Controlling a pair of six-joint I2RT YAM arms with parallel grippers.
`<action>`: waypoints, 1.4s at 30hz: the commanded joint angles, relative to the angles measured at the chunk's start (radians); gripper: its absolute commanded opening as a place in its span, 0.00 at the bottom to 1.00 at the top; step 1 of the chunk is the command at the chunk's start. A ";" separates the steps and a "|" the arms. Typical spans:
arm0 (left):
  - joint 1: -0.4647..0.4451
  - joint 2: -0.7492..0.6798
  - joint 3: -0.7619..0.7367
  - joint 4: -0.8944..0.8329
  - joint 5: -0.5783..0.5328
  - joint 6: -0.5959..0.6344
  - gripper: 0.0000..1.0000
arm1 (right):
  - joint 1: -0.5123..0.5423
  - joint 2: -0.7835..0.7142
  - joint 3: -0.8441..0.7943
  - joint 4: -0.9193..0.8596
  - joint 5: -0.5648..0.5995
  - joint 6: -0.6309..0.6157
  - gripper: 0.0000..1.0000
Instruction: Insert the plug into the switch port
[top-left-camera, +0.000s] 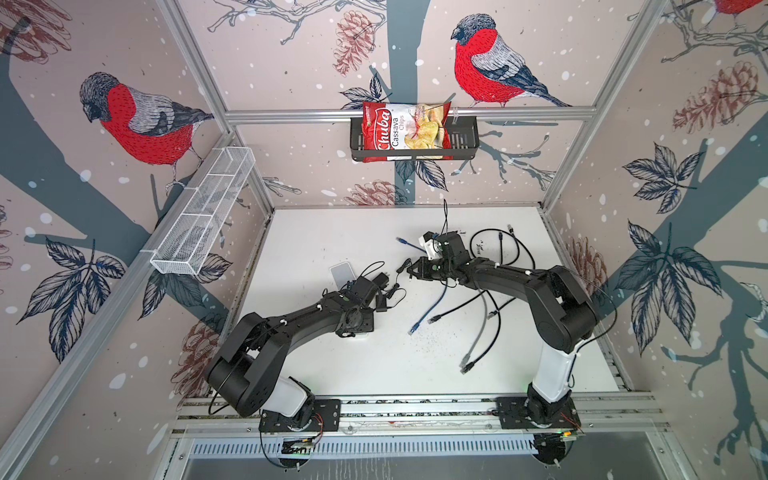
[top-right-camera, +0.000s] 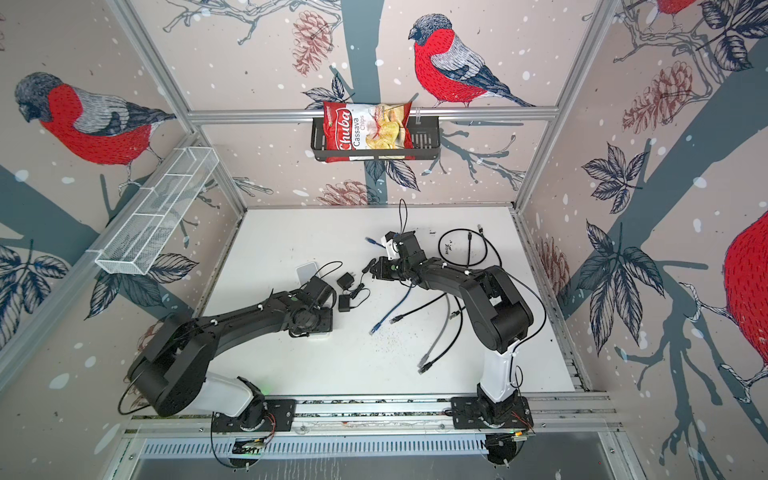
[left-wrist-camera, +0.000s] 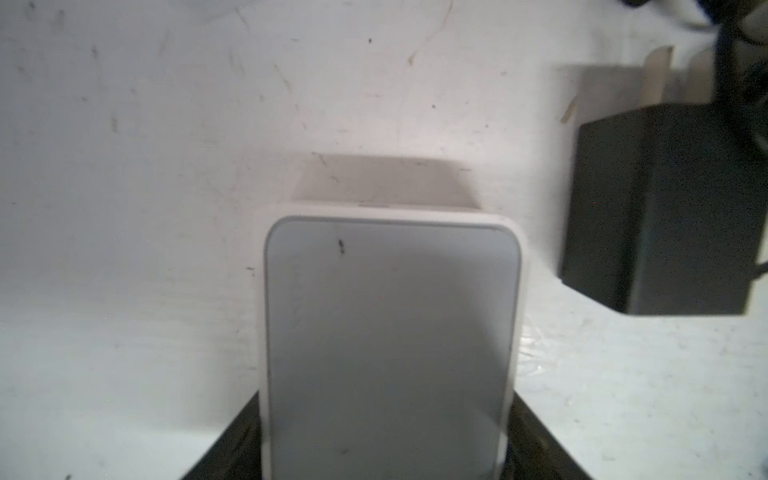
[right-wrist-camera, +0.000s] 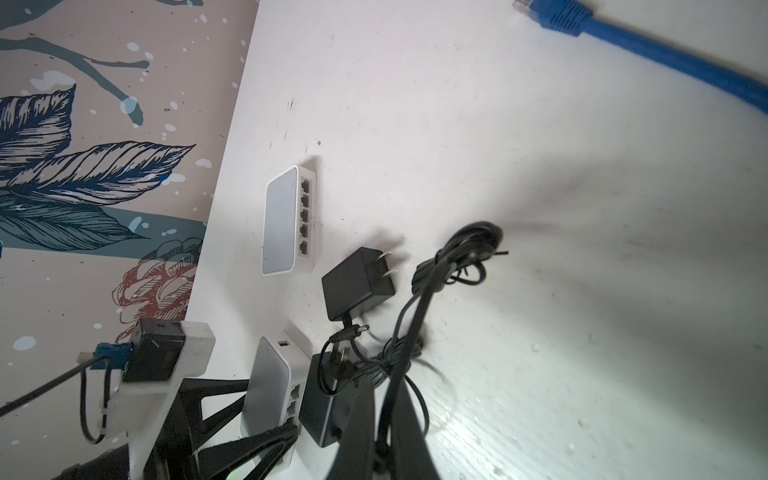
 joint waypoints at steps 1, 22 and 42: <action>-0.004 -0.043 -0.033 0.054 -0.003 0.019 0.35 | 0.001 -0.004 0.004 0.029 -0.020 -0.005 0.06; -0.101 -0.410 -0.289 0.736 -0.009 0.416 0.17 | -0.025 -0.077 -0.028 0.184 -0.138 0.059 0.08; -0.143 -0.240 -0.359 1.168 0.087 0.811 0.15 | 0.037 -0.157 -0.127 0.404 -0.032 0.077 0.09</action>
